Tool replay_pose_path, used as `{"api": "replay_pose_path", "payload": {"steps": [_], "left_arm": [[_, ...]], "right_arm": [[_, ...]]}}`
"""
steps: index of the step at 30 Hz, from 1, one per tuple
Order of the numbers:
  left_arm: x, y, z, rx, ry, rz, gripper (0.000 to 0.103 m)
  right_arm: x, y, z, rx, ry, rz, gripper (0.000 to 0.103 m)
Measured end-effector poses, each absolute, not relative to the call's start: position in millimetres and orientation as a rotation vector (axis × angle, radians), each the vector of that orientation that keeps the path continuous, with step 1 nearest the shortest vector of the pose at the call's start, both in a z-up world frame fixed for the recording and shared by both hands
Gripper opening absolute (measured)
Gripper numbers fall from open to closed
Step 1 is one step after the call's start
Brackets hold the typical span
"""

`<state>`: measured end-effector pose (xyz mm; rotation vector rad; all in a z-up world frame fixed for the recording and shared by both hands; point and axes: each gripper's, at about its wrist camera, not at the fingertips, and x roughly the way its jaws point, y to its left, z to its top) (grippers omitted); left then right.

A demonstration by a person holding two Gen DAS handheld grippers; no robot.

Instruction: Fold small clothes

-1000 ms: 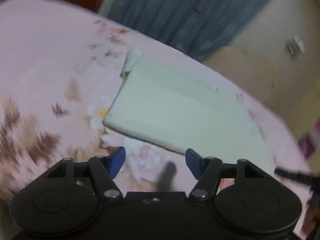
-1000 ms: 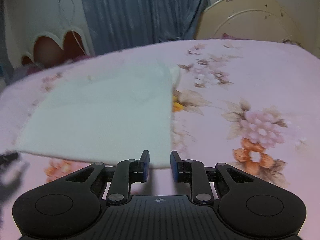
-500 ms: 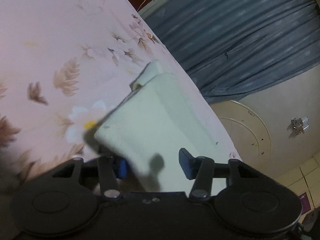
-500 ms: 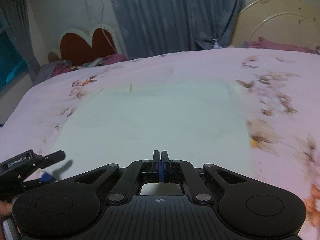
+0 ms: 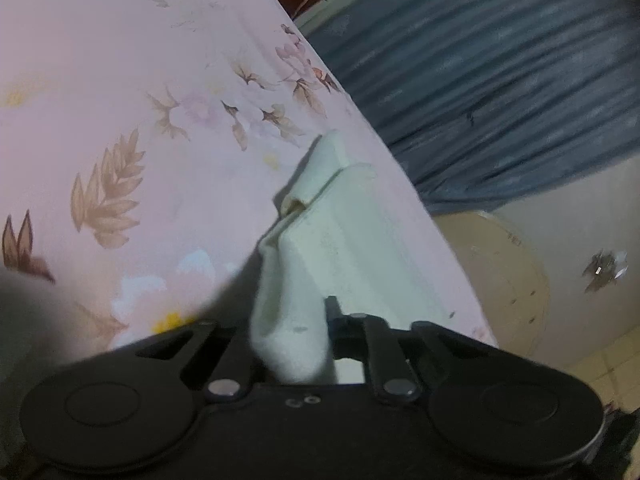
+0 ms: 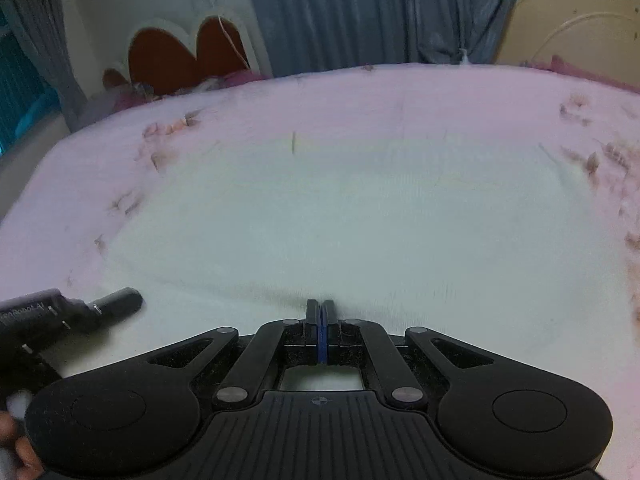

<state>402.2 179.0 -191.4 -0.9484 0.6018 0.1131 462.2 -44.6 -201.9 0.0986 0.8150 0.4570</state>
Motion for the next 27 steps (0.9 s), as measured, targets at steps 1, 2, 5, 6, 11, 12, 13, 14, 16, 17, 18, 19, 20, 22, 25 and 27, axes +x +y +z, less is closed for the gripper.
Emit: {"api": "replay_pose_path", "payload": {"steps": [1, 2, 5, 6, 11, 12, 13, 14, 16, 17, 18, 19, 20, 22, 25, 27], "left_arm": [[404, 177, -186, -0.903, 0.606, 0.114, 0.007], [405, 174, -181, -0.863, 0.612, 0.115, 0.007], [410, 154, -154, -0.696, 0.600, 0.081, 0.007], [412, 146, -144, -0.645, 0.599, 0.060, 0.007], [422, 89, -93, -0.410, 0.594, -0.075, 0.007], [425, 74, -85, -0.368, 0.602, -0.112, 0.007], [429, 59, -79, -0.329, 0.612, -0.140, 0.007], [431, 46, -74, -0.299, 0.617, -0.165, 0.007], [436, 16, -65, -0.237, 0.631, -0.215, 0.007], [437, 0, -63, -0.207, 0.636, -0.246, 0.007], [439, -15, -62, -0.182, 0.641, -0.274, 0.007], [442, -33, -63, -0.156, 0.653, -0.299, 0.007], [445, -48, -66, -0.137, 0.673, -0.313, 0.007], [455, -81, -81, -0.102, 0.768, -0.381, 0.023], [454, -110, -93, -0.068, 0.864, -0.451, 0.039], [446, -99, -84, -0.094, 0.808, -0.458, 0.042]], "right_arm": [[463, -45, -202, 0.097, 0.817, 0.459, 0.000], [463, -46, -202, 0.097, 0.816, 0.465, 0.000], [465, -53, -204, 0.116, 0.821, 0.484, 0.000], [466, -57, -202, 0.133, 0.823, 0.493, 0.000], [464, -110, -180, 0.303, 0.753, 0.476, 0.000], [464, -126, -175, 0.336, 0.734, 0.466, 0.000], [463, -140, -171, 0.360, 0.718, 0.452, 0.000], [462, -159, -166, 0.391, 0.701, 0.433, 0.000], [460, -193, -158, 0.446, 0.674, 0.395, 0.000], [459, -210, -154, 0.468, 0.661, 0.378, 0.000], [457, -226, -151, 0.488, 0.652, 0.361, 0.000], [455, -242, -148, 0.509, 0.646, 0.348, 0.000], [455, -255, -146, 0.528, 0.644, 0.342, 0.000], [454, -279, -147, 0.572, 0.651, 0.340, 0.000], [458, -298, -154, 0.582, 0.703, 0.339, 0.002], [453, -306, -152, 0.578, 0.695, 0.325, 0.050]]}}
